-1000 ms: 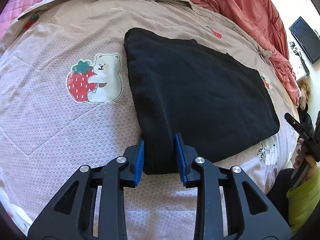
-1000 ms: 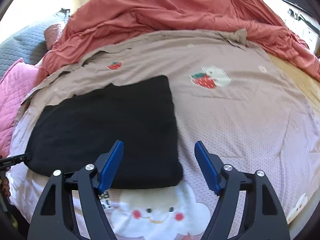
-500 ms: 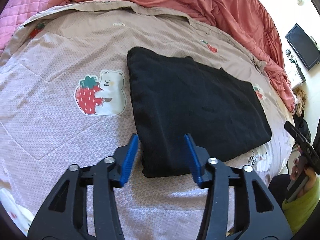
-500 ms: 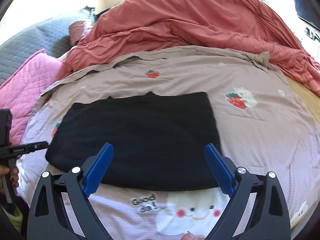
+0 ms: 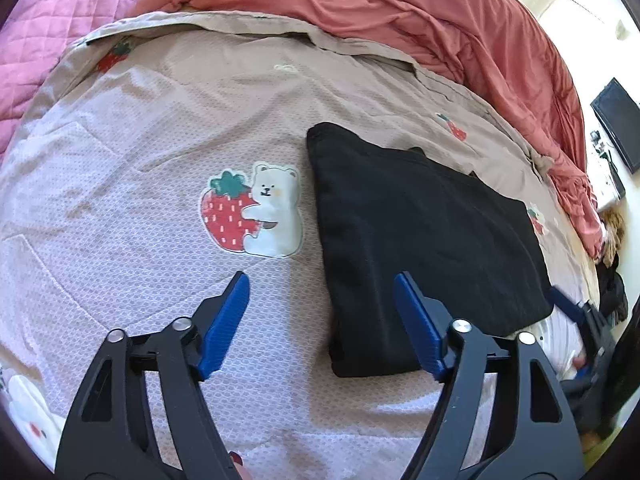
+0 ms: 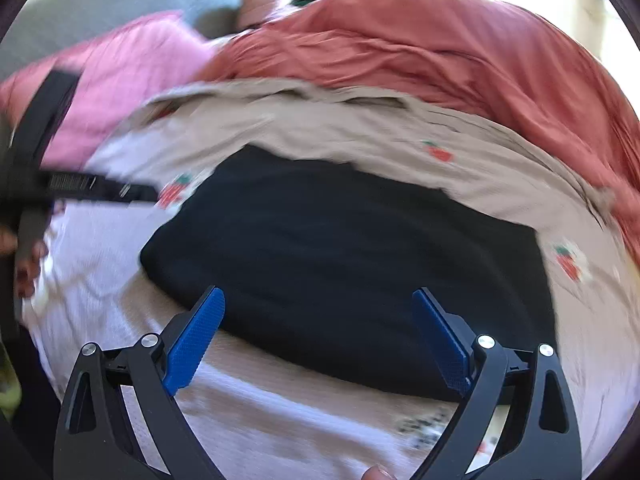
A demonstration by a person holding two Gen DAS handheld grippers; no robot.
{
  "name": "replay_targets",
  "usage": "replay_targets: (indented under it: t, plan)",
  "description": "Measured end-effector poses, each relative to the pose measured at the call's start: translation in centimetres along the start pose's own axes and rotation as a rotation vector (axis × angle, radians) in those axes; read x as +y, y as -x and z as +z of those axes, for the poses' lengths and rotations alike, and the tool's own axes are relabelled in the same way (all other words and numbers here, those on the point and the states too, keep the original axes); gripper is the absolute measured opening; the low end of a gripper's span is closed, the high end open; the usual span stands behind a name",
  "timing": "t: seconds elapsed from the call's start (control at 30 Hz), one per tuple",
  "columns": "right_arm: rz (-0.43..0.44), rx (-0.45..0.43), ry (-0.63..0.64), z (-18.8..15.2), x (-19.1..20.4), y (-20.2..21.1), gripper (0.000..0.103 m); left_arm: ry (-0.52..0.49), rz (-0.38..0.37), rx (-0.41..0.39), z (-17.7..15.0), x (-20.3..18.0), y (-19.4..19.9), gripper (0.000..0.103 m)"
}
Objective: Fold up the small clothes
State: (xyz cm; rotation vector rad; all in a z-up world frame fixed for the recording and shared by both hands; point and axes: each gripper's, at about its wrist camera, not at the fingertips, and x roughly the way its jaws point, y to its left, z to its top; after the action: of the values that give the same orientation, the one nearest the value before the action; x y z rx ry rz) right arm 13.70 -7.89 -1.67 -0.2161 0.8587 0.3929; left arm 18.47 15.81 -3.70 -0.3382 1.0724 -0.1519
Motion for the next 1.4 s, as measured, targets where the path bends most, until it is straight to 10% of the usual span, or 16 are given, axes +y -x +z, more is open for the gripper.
replay_targets:
  t: [0.73,0.93,1.07,1.4]
  plan:
    - [-0.167,-0.013,0.471,-1.3,12.1,-7.9,0.091,0.267,-0.077,0.042,1.7,4.8,-3.6,0.077]
    - [-0.115,-0.053,0.408,-0.1,11.4,-6.9,0.015,0.317,-0.128,0.040,1.8,5.6,-4.4,0.078]
    - [0.032,-0.047,0.203,1.5,7.9,-5.5,0.009,0.382,-0.269,0.023,1.9,5.8,-5.4,0.078]
    - [0.086,-0.075,0.172,2.3,6.9,-3.7,0.008,0.406,-0.547,0.109,2.7,3.1,-8.9,0.078]
